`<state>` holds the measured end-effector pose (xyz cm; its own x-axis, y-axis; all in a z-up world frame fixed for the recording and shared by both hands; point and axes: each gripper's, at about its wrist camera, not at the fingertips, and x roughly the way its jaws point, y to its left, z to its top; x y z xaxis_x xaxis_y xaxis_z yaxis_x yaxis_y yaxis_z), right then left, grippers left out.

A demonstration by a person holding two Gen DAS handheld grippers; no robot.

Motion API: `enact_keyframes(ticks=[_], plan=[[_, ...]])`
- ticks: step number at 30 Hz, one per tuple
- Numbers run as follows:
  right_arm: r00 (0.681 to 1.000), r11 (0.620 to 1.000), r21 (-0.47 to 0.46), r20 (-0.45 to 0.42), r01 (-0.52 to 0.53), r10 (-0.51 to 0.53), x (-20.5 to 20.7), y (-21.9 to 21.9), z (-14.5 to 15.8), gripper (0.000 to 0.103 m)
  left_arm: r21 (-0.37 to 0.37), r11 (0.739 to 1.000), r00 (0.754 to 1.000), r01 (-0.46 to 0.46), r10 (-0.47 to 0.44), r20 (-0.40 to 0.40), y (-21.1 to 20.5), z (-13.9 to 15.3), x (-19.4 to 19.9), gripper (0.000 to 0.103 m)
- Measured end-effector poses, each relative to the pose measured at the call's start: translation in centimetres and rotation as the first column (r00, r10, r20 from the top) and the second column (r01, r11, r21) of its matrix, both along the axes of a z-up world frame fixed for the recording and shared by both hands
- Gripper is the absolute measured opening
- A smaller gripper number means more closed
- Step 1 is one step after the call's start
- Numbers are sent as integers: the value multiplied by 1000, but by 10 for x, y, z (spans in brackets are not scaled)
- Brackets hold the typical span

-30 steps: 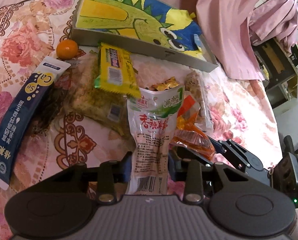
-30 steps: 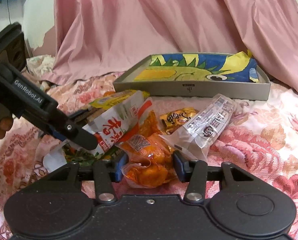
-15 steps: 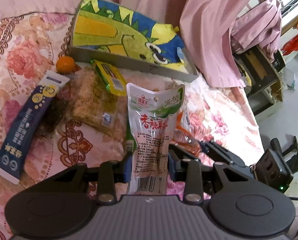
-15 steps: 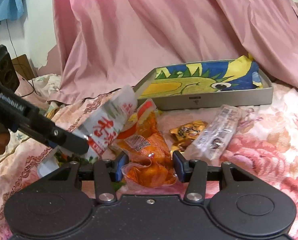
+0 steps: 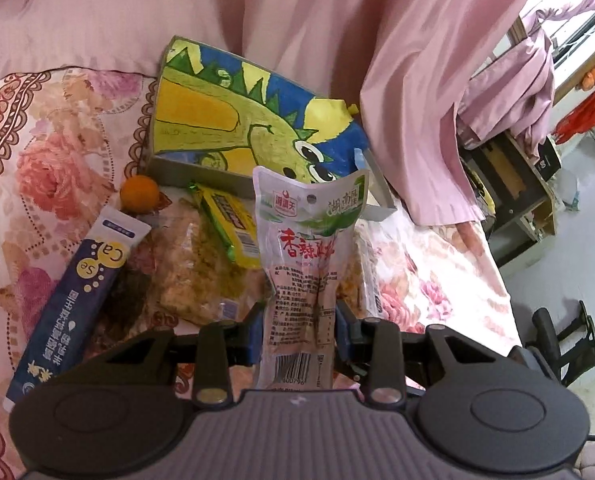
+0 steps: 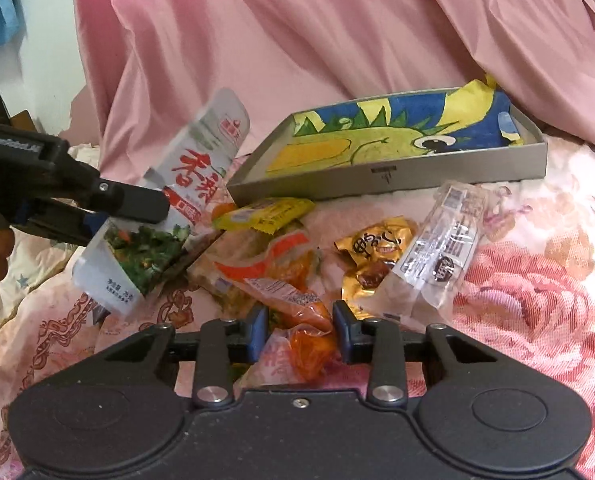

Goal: Organize snacks
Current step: 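Lift both held snacks and lower them into the grey tray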

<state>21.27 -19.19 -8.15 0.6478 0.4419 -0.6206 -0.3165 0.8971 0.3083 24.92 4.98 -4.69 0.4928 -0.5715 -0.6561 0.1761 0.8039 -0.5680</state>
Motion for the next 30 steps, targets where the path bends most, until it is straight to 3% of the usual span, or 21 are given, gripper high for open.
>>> enact_keyframes(ticks=[11, 15, 22, 30], plan=[[997, 1000, 1, 77, 25, -25, 15, -1, 22, 36, -21, 998, 995, -53, 54, 80, 11, 10, 36, 38], [994, 996, 54, 79, 76, -80, 39, -7, 30, 36, -26, 996, 990, -86, 89, 114, 11, 16, 59, 39], [983, 994, 51, 151, 98, -105, 96, -10, 39, 36, -20, 994, 979, -105, 107, 174, 5, 17, 102, 39], [976, 997, 25, 201, 78, -81, 139, -10, 45, 36, -37, 991, 976, -126, 131, 176, 13, 15, 129, 40]])
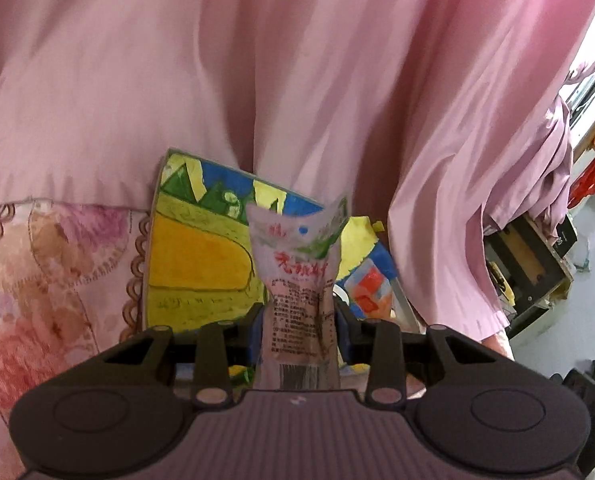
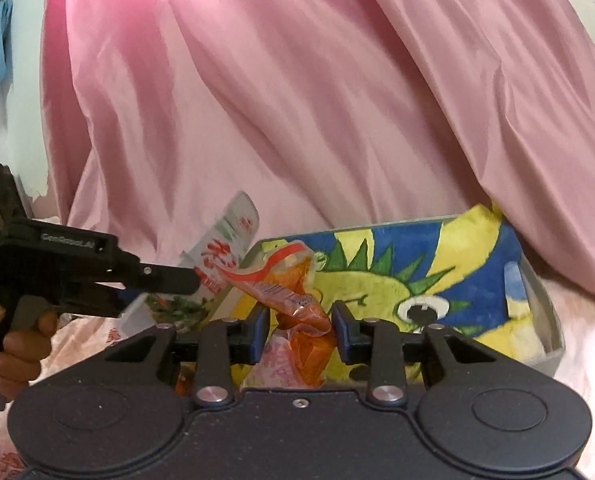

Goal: Organize snacks
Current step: 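Lift both held snacks and lower them into the grey tray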

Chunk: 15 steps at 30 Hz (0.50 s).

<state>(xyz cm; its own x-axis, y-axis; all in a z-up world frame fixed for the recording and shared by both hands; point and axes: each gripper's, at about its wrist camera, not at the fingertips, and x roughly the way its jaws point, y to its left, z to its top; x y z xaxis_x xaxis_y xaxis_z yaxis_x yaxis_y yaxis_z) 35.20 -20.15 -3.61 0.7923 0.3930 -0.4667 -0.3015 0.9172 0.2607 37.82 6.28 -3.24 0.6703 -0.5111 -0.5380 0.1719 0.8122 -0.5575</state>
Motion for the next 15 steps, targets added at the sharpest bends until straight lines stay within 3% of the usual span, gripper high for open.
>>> enact_keyframes(ticks=[7, 12, 15], plan=[[1000, 1000, -7, -10, -4, 4, 43, 10, -5, 36, 7, 1000, 999, -30, 30, 30, 7, 10, 27, 41], [997, 1000, 3, -81, 12, -12, 72, 16, -17, 36, 39, 998, 999, -52, 51, 10, 5, -7, 58, 41], [989, 999, 18, -148, 29, -26, 86, 18, -29, 36, 37, 997, 997, -70, 71, -42, 6, -23, 75, 41]])
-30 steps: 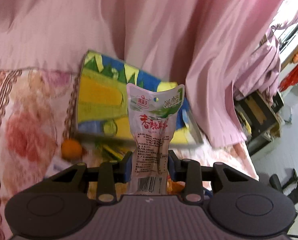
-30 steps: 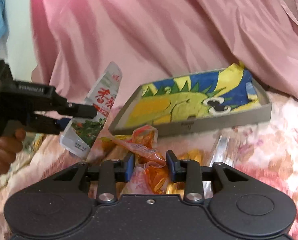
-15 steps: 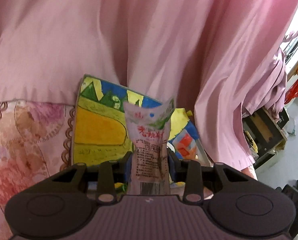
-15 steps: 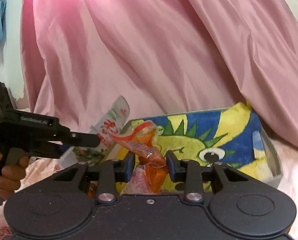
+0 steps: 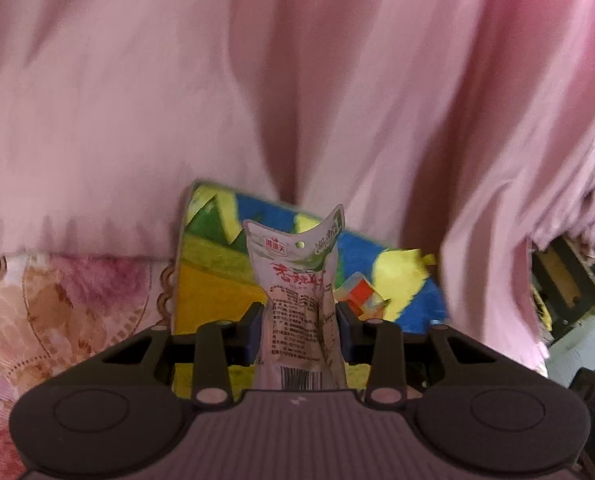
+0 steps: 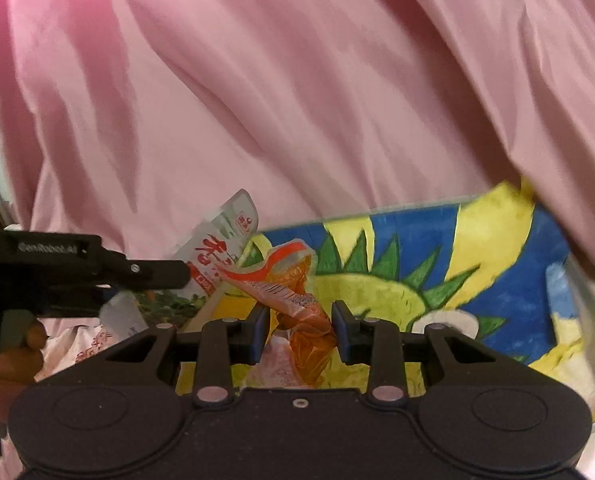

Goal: Organize snacks
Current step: 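Lift both held snacks and lower them into the grey tray, then open both grippers to release the snacks and pull back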

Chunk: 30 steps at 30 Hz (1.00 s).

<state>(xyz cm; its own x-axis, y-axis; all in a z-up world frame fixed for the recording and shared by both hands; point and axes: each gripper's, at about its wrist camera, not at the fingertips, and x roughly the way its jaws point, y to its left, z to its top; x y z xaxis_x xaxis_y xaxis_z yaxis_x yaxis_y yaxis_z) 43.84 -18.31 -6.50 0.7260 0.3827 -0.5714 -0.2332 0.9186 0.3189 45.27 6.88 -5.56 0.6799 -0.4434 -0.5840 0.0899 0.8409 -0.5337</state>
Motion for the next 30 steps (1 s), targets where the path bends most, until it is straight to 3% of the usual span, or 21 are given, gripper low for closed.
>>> enact_keyframes(ticks=[7, 13, 16, 25, 30], plan=[[996, 999, -12, -74, 46, -47, 10, 2, -26, 36, 60, 998, 998, -21, 24, -55, -10, -33, 9, 41], [995, 998, -22, -74, 61, -63, 12, 5, -28, 39, 84, 996, 997, -42, 48, -65, -14, -37, 11, 45], [994, 997, -26, -79, 74, -76, 13, 4, -28, 42, 100, 993, 996, -56, 63, -68, -16, -35, 11, 52], [992, 993, -52, -64, 104, -107, 1, -5, -15, 81, 122, 987, 993, -106, 112, -47, -15, -15, -5, 84], [995, 994, -51, -2, 96, -96, -21, -12, 6, 89, 142, 985, 995, -94, 96, -10, -21, 7, -25, 91]])
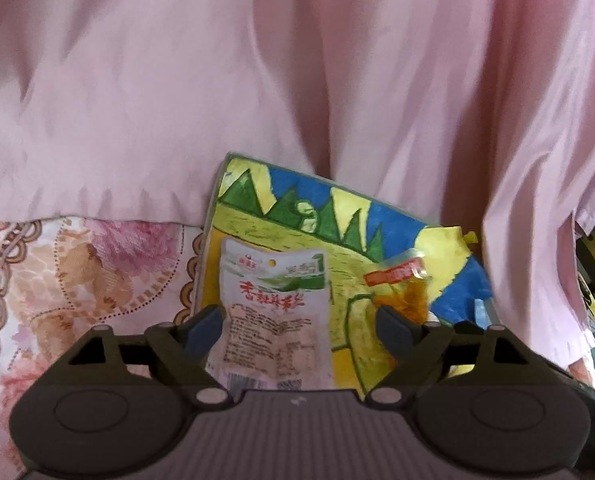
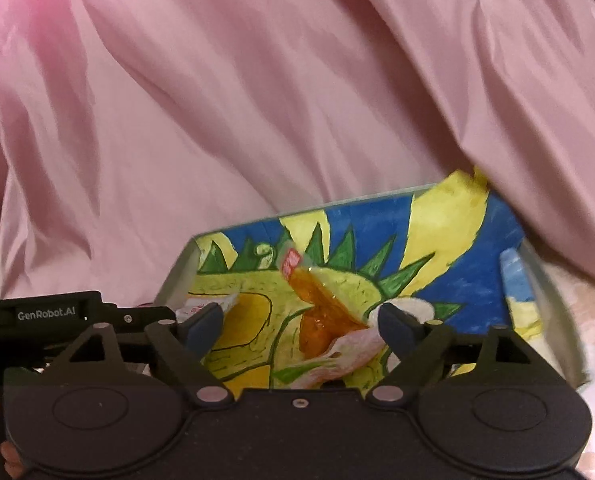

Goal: Organize snacks
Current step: 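Open both grippers to release the snacks and pull back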

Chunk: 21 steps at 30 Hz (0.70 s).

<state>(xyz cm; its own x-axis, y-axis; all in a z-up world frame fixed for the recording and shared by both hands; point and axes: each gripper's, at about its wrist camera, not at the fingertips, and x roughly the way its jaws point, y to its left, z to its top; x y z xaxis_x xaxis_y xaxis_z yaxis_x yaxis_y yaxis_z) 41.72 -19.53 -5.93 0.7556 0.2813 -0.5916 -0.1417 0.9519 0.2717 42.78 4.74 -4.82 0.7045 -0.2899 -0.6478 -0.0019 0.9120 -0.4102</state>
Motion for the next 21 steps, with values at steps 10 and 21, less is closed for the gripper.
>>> enact_keyframes(ticks=[10, 21], plan=[[989, 998, -58, 142, -24, 32, -68, -21, 58, 102, 144, 989, 986, -24, 0, 164, -15, 61, -80, 103], [969, 997, -76, 242, -23, 41, -184, -55, 103, 102, 212, 974, 970, -85, 32, 241, -37, 90, -198, 103]])
